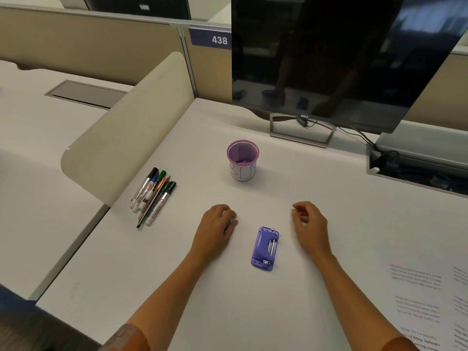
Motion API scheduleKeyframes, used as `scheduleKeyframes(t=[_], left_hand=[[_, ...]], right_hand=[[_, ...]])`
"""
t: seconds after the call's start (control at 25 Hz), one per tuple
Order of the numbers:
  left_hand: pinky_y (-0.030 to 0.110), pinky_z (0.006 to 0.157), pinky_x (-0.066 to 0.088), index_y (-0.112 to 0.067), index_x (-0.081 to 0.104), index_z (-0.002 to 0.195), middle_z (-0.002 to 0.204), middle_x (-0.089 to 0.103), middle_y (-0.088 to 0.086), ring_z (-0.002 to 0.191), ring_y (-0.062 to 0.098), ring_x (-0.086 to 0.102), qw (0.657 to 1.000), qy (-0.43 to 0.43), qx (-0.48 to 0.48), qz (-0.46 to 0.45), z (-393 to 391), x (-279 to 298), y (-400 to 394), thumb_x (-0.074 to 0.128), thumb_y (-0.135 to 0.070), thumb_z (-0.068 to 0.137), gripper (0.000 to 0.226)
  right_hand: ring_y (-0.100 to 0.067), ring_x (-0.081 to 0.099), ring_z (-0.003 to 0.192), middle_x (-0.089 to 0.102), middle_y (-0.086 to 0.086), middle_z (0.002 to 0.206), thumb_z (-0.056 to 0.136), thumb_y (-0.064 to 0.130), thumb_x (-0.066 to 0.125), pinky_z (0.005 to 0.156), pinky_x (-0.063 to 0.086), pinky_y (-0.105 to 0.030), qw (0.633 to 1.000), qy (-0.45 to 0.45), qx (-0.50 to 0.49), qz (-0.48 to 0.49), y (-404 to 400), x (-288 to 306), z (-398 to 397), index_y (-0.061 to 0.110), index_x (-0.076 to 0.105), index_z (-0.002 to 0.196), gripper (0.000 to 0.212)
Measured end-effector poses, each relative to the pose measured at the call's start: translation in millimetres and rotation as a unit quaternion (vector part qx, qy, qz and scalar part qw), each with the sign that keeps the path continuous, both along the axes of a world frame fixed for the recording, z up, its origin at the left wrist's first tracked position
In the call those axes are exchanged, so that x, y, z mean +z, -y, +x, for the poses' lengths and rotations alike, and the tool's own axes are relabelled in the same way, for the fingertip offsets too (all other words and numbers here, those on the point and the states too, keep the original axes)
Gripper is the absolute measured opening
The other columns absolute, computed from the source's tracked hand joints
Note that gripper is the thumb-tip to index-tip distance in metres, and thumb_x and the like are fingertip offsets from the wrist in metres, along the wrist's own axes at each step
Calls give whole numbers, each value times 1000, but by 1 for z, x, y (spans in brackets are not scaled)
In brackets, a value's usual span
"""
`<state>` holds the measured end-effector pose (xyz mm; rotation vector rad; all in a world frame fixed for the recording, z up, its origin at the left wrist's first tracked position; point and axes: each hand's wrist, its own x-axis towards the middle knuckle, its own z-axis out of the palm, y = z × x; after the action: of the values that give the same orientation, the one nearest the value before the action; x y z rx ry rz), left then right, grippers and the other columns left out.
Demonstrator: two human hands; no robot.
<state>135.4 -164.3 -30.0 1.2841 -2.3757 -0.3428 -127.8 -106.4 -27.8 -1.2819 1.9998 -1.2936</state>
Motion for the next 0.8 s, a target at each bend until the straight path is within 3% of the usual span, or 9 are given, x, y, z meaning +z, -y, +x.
scheduleKeyframes(t=[0.28,0.56,0.8], left_hand=[[41,91,47,-7,68,101,106,68,8,103,29,62,995,56,46,-64,50,8,50,63,-11,94,10],[40,91,42,-11,65,103,100,67,3,104,28,59,982,120,62,-132,96,11,79,54,-21,96,17],[41,93,42,-12,59,97,100,65,3,103,27,57,981,107,99,-125,106,10,76,51,-15,90,11]], right_hand=[[-14,59,69,61,-1,86,93,5,62,65,50,-22,998,-68,-4,-18,2,-7,2,11,63,95,6],[-13,58,69,60,0,83,94,6,60,64,49,-19,998,-65,-14,-22,3,-12,2,12,62,100,8],[-11,59,71,60,4,83,92,5,61,66,49,-18,998,-59,-11,-21,2,-13,2,15,61,104,15]])
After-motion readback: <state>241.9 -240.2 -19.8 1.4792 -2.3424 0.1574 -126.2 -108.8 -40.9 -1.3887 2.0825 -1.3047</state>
